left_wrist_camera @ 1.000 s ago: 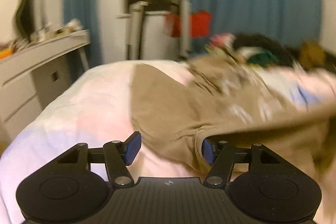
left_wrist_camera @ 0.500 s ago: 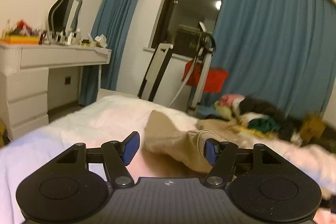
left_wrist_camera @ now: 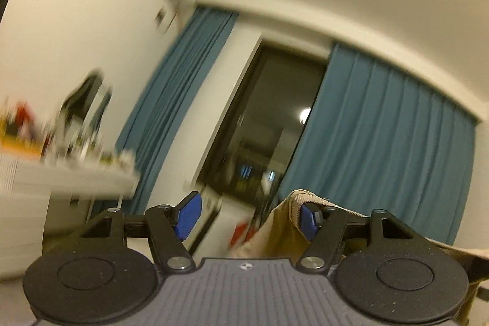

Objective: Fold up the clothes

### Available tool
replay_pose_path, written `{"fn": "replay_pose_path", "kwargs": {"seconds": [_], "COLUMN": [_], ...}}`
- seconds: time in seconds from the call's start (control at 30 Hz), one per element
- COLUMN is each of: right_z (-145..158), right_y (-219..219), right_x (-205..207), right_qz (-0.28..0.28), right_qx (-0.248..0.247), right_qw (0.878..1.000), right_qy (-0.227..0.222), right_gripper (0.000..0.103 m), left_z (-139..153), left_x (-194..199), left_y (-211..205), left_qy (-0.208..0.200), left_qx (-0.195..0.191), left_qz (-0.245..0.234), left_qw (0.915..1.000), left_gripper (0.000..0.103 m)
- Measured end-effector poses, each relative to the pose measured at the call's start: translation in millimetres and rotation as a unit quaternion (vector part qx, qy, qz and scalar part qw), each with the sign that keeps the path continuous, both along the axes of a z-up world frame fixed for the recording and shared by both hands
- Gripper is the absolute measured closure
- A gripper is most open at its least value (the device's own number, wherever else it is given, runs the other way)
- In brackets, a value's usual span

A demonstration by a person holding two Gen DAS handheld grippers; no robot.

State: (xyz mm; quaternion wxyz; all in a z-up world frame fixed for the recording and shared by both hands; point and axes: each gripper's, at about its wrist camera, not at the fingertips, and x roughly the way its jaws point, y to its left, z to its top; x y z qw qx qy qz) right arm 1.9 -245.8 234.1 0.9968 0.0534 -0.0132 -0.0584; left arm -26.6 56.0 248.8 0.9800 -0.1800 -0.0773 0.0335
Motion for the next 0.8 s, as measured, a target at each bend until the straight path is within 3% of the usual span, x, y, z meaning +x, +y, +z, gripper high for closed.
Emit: {"fn": "replay_pose_path", "kwargs": {"seconds": [0.17,0.27,0.43,0.6,0.73,0.8], "right_z": [114,161,204,176,116,83], "right_y": [1,-3,-9,-22,-34,-37], "right_x": [-34,-54,-77,-64,-21,13], "right_qz": [0.007,0.007,0.005,0.018,0.031,0.032], "right_qx": [-0.042,-0.055,-0.073,-0.057,-0.033,-0.027], "right_qw": [0.997,0.994,0.991,0.997,0.999,0.998], "right_qy": [-0.062,-0.089,-0.111,-0.058,0.016,0.052], "right_gripper": [0.015,0.015,0.015,0.015,0.015,0.015], "left_z": [121,170,148,125,106,70], "left_x": [-23,-38,-3,32,61,101], "left_y": [3,8,0,-7,-13,-16], "left_qy": [-0.057,-0.067,-0.01,0.049,0.096,0.133], "left_qx": [0.039,0.03,0.03,0.031,0.032,0.024], "left_qz": [-0.013,-0.041,-0.08,-0.119,-0.149,-0.152], "left_qw": [0.9975,0.9965,0.9963,0.9912,0.9836,0.9791], "left_gripper": [0.025,0.022,0.02,0.017,0.017,0.017]}}
